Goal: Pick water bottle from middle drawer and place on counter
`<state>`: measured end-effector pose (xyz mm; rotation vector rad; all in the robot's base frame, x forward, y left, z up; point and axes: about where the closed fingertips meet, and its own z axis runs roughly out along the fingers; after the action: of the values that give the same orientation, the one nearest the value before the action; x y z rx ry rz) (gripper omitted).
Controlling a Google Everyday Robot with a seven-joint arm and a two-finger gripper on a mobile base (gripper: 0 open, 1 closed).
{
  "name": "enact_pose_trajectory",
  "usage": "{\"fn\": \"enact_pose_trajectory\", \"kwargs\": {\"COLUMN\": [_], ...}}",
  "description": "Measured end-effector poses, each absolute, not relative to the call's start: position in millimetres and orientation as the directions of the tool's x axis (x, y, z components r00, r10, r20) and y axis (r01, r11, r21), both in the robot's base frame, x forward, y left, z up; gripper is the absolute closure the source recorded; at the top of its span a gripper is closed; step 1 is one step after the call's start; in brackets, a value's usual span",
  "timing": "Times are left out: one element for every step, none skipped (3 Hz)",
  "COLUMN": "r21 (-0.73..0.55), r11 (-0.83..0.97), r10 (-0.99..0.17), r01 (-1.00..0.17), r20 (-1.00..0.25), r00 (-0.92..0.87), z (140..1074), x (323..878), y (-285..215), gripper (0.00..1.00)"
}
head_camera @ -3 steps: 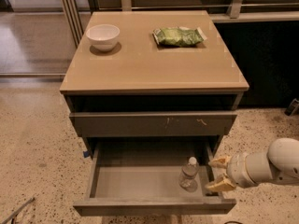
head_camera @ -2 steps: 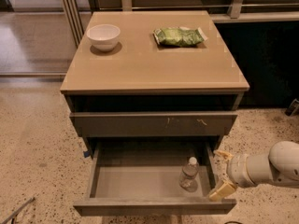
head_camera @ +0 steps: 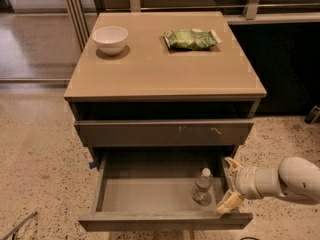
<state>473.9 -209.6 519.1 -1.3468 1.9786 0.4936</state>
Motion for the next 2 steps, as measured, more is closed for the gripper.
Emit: {"fn": "enact_pose_trajectory", "kwargs": {"r21": [-0.060, -0.060], "r11": [0.388, 0.369], "r10": [-0.631, -0.618], "r01": [-0.920, -0.927], "r20": [-0.745, -0.762], "r00": [-0.218, -0.197], "z": [502.6, 488.1], "x": [484.5, 493.0], "y": [-196.5, -182.5], "gripper": [0.00, 0.00]}}
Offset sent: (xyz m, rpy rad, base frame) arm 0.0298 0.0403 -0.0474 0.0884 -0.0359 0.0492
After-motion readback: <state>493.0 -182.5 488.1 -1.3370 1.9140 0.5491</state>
